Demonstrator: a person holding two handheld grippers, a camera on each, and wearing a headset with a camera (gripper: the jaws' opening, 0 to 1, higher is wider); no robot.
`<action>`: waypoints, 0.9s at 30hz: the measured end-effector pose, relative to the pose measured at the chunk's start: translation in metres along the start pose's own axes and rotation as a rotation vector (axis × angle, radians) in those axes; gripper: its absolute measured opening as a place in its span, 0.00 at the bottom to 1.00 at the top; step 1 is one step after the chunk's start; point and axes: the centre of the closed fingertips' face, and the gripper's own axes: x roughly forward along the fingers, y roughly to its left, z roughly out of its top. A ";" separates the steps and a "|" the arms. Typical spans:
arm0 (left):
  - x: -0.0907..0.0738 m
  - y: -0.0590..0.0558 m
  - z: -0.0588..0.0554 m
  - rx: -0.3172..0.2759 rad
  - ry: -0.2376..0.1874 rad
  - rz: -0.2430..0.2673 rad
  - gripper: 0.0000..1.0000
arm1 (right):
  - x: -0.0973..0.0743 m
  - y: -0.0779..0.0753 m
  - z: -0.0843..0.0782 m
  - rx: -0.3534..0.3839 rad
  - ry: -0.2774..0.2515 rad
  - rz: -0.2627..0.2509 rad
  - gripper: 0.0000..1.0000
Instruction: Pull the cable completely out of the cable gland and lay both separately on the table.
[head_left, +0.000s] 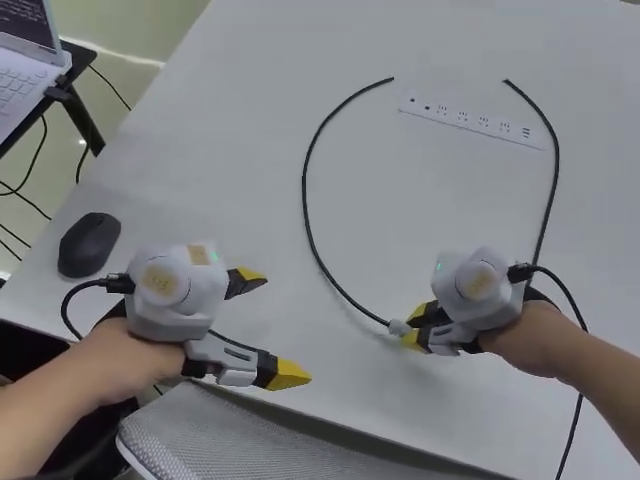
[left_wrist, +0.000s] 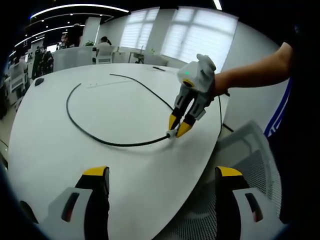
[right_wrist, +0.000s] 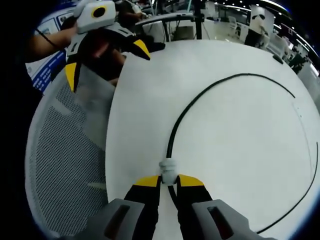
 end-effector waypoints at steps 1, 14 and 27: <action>0.000 0.000 0.001 0.002 -0.001 -0.002 0.87 | -0.002 0.001 0.002 0.001 -0.001 0.000 0.07; 0.013 -0.017 0.031 0.077 -0.029 -0.059 0.85 | -0.040 0.029 0.028 -0.032 -0.035 0.017 0.07; 0.020 -0.040 0.071 0.140 -0.099 -0.135 0.79 | -0.072 0.057 0.047 -0.062 -0.073 0.056 0.07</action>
